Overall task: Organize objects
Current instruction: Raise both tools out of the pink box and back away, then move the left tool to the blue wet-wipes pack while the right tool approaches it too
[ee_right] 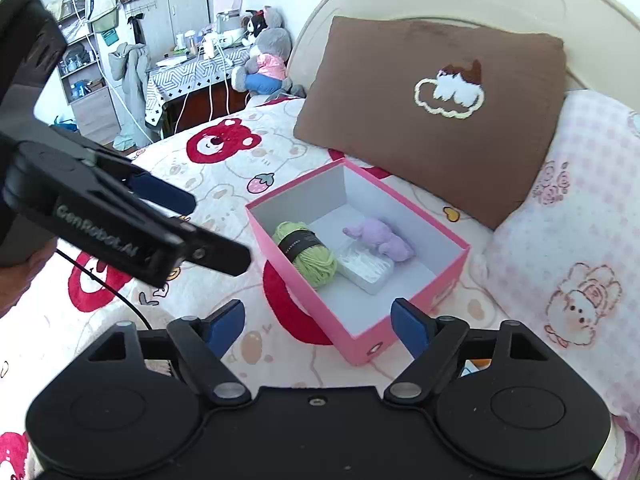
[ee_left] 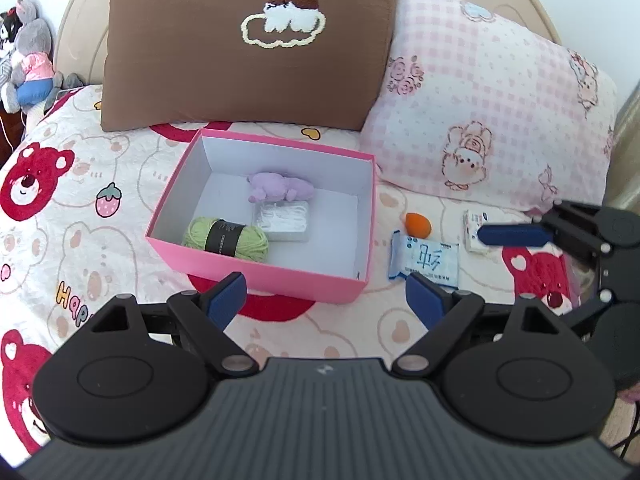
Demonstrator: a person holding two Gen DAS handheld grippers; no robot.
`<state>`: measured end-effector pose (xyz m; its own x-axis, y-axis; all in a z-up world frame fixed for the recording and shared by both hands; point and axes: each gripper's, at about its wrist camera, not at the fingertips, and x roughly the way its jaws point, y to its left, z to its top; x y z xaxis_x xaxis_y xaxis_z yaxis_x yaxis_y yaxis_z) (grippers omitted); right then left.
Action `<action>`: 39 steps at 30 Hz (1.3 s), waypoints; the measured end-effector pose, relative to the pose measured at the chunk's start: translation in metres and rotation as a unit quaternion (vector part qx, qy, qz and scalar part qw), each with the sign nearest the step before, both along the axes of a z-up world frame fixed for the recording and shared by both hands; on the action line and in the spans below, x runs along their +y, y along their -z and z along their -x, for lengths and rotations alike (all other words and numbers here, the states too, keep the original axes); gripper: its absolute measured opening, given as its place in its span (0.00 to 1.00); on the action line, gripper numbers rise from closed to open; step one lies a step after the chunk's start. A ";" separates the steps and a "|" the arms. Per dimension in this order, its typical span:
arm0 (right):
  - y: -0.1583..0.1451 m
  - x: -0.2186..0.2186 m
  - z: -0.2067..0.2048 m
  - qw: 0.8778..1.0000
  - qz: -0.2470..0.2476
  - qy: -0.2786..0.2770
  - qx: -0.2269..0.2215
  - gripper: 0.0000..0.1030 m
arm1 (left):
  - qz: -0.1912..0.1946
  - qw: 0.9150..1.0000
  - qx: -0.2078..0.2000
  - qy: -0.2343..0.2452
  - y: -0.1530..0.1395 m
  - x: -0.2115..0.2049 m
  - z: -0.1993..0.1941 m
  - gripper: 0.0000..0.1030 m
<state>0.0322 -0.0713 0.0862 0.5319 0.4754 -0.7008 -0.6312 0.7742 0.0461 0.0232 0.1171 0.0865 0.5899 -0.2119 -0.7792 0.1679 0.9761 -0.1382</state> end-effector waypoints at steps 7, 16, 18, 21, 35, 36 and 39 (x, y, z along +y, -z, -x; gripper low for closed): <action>0.002 -0.023 0.015 1.000 0.004 0.027 0.004 0.91 | 0.004 1.000 0.020 0.018 0.004 -0.016 0.018 0.86; 0.010 -0.060 0.047 0.998 0.029 0.050 0.002 0.91 | -0.016 0.999 0.022 0.041 0.015 -0.039 0.036 0.98; 0.014 -0.070 0.052 0.998 0.030 0.056 0.004 0.91 | -0.020 0.998 0.024 0.052 0.019 -0.047 0.040 0.98; 0.019 -0.082 0.058 0.997 0.029 0.065 0.006 0.91 | -0.021 0.998 0.012 0.063 0.025 -0.057 0.048 0.98; 0.047 -0.137 0.065 0.992 -0.023 0.116 -0.038 0.92 | 0.017 0.998 0.009 0.067 0.061 -0.087 0.040 0.98; 0.050 -0.141 0.062 0.992 -0.026 0.119 -0.038 0.92 | 0.016 0.998 0.008 0.068 0.064 -0.091 0.038 0.98; 0.058 -0.151 0.055 0.991 -0.034 0.126 -0.040 0.92 | 0.010 0.997 0.000 0.080 0.070 -0.102 0.033 0.98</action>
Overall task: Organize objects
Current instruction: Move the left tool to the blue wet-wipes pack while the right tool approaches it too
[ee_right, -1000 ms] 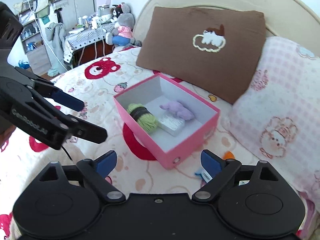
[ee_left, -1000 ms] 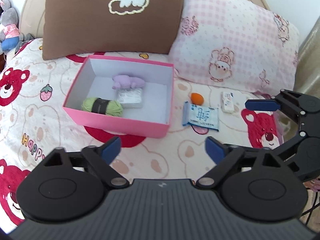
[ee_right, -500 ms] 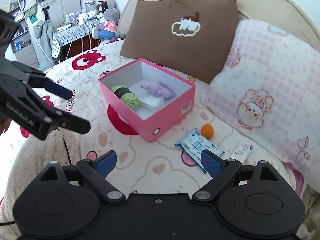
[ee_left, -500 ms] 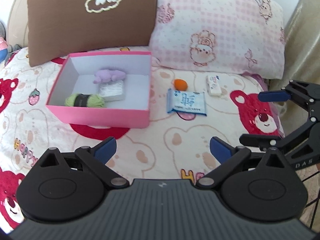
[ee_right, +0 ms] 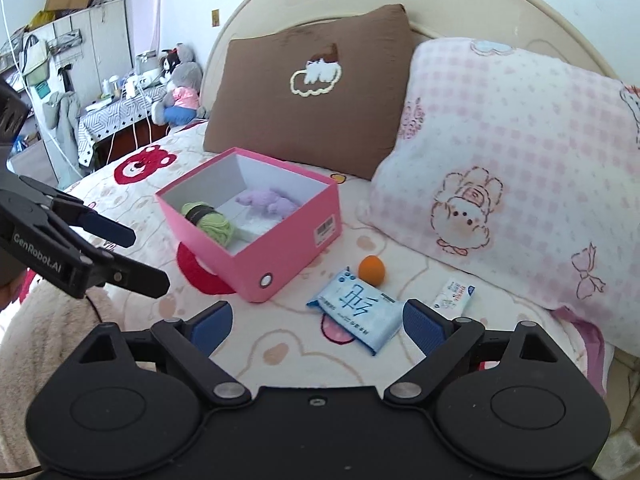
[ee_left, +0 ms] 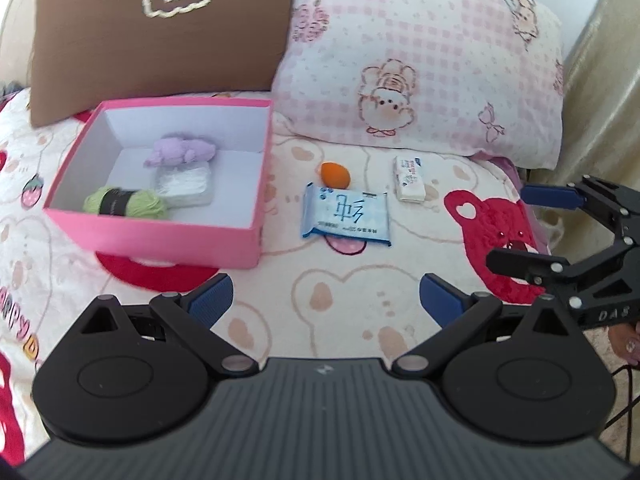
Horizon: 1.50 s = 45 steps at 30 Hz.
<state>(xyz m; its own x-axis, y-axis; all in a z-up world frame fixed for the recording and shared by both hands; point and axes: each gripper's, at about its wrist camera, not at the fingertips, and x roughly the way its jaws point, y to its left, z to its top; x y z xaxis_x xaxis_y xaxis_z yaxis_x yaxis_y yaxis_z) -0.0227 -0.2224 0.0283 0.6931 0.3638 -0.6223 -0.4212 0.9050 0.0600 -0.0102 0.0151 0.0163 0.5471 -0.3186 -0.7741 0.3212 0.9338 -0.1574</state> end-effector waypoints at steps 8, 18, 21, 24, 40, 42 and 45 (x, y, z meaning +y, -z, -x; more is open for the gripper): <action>0.018 -0.035 -0.027 0.996 -0.060 0.068 -0.017 0.92 | -0.023 1.000 -0.017 0.004 0.022 -0.026 -0.018 0.98; 0.049 -0.076 -0.070 0.976 -0.025 0.217 -0.015 0.93 | -0.007 0.997 -0.068 0.022 0.050 -0.057 -0.045 0.98; 0.057 -0.085 -0.082 0.974 -0.044 0.223 0.002 0.93 | 0.022 0.999 -0.045 0.014 0.067 -0.065 -0.064 0.98; 0.066 -0.087 -0.089 0.973 -0.065 0.221 0.016 0.93 | 0.017 0.999 -0.041 0.013 0.080 -0.079 -0.076 0.98; 0.133 -0.078 -0.114 0.967 -0.119 0.199 0.105 0.81 | 0.041 0.999 -0.022 -0.014 0.144 -0.089 -0.118 0.71; 0.137 -0.074 -0.115 0.969 -0.114 0.190 0.112 0.73 | 0.036 0.999 -0.021 -0.020 0.150 -0.088 -0.122 0.66; 0.143 -0.059 -0.117 0.976 -0.081 0.146 0.136 0.49 | 0.028 0.999 -0.030 -0.018 0.156 -0.088 -0.125 0.63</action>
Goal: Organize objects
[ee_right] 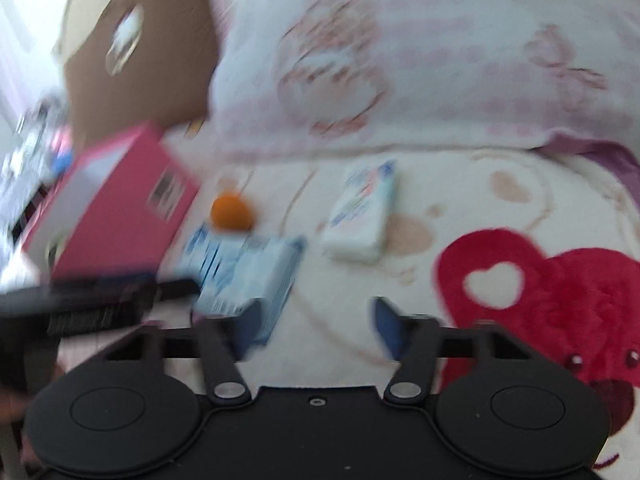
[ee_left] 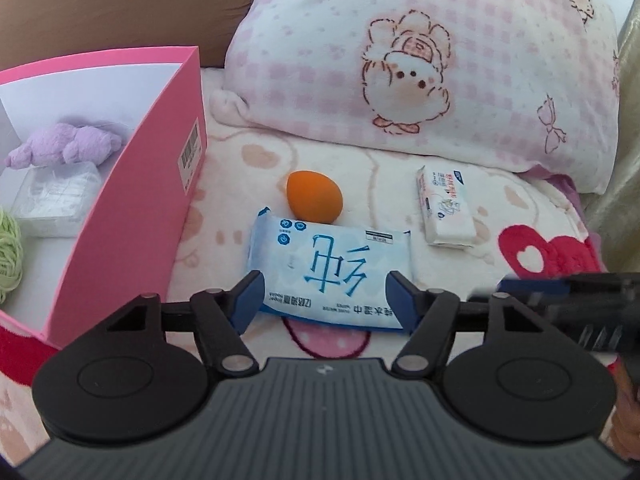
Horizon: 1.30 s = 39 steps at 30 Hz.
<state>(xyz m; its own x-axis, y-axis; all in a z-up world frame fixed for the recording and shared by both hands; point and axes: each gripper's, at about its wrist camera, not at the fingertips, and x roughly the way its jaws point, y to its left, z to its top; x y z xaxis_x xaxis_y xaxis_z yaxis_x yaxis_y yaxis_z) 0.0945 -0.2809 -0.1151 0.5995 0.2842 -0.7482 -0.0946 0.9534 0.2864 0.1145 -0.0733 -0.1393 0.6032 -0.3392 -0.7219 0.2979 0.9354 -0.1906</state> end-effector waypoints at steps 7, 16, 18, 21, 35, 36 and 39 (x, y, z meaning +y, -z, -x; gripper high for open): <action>0.013 0.048 0.008 0.993 0.081 -0.082 -0.020 0.49 | -0.036 0.999 -0.016 -0.002 0.007 -0.007 -0.003 0.63; 0.030 0.070 0.010 0.978 0.162 -0.123 -0.041 0.47 | -0.016 0.999 0.016 -0.031 0.020 0.008 -0.013 0.63; 0.030 0.068 0.009 0.978 0.168 -0.113 -0.053 0.44 | -0.014 0.999 0.021 -0.028 0.023 0.007 -0.015 0.63; 0.034 0.070 0.008 0.974 0.187 -0.110 -0.062 0.44 | -0.029 0.999 0.012 -0.017 0.026 -0.001 -0.011 0.64; 0.038 0.080 0.006 0.969 0.201 -0.117 -0.083 0.44 | 0.035 0.998 0.032 -0.034 0.030 0.002 -0.019 0.63; 0.038 0.080 0.005 0.970 0.197 -0.118 -0.080 0.43 | 0.037 0.998 0.034 -0.029 0.029 0.002 -0.018 0.61; 0.038 0.077 0.005 0.972 0.186 -0.119 -0.080 0.43 | 0.036 0.998 0.033 -0.026 0.029 -0.001 -0.013 0.57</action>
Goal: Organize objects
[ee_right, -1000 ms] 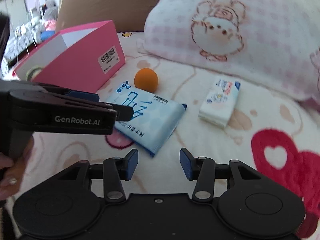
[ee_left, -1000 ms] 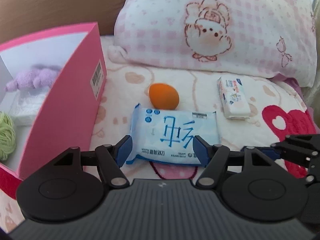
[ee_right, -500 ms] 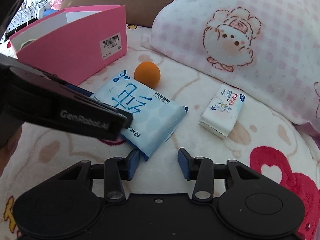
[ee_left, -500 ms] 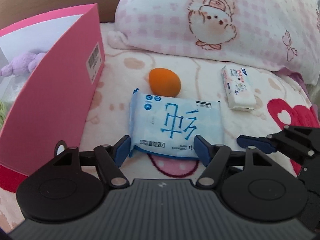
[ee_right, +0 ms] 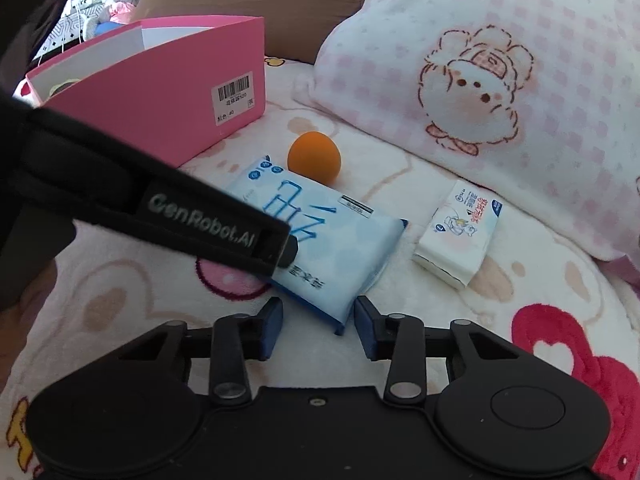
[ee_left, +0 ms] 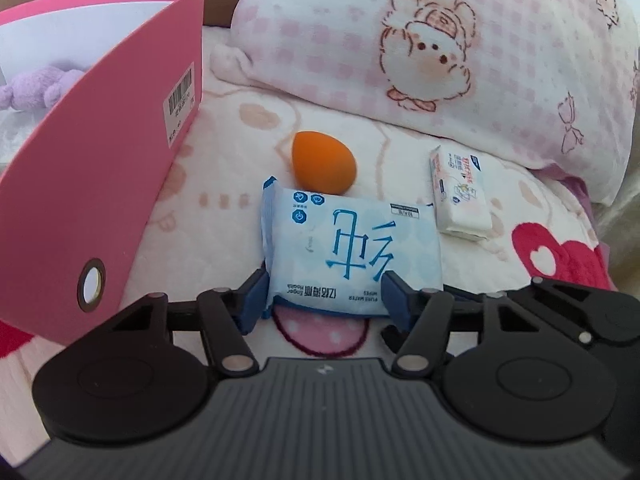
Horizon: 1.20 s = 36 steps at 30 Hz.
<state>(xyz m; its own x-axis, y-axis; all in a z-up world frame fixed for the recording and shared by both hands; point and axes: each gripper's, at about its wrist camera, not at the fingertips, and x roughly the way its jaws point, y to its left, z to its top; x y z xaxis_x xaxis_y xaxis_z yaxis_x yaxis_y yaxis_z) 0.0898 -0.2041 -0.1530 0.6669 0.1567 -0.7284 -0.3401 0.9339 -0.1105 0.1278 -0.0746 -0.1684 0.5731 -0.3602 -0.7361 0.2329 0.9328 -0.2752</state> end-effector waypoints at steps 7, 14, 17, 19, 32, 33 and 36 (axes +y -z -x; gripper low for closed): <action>-0.003 0.009 0.009 0.999 0.035 -0.011 -0.013 0.44 | 0.008 1.000 0.017 0.004 -0.003 0.001 0.007 0.56; -0.011 0.006 0.026 0.999 0.025 -0.020 0.012 0.53 | 0.021 0.998 0.055 0.037 -0.006 0.002 0.021 0.57; -0.016 0.006 0.036 0.999 0.016 -0.030 0.023 0.64 | 0.023 0.996 0.071 0.044 -0.005 0.000 0.028 0.57; -0.019 0.004 0.040 0.999 0.002 -0.036 0.031 0.75 | 0.054 0.994 0.092 0.032 -0.004 0.006 0.030 0.57; -0.018 -0.029 0.016 0.988 -0.117 0.055 0.080 0.83 | 0.048 0.996 0.078 0.007 -0.005 0.012 0.027 0.58; -0.018 -0.029 0.017 0.989 -0.118 0.056 0.076 0.83 | 0.046 0.997 0.070 0.005 -0.006 0.010 0.026 0.58; -0.019 -0.028 0.016 0.988 -0.123 0.054 0.070 0.83 | 0.043 0.997 0.069 0.009 -0.004 0.005 0.022 0.58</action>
<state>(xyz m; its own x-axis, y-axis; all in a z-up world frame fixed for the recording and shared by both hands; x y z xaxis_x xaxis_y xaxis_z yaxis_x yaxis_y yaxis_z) 0.0740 -0.2318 -0.1342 0.5843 0.2735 -0.7641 -0.2318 0.9585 0.1658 0.1056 -0.0692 -0.1640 0.4609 -0.4354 -0.7733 0.2040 0.9000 -0.3852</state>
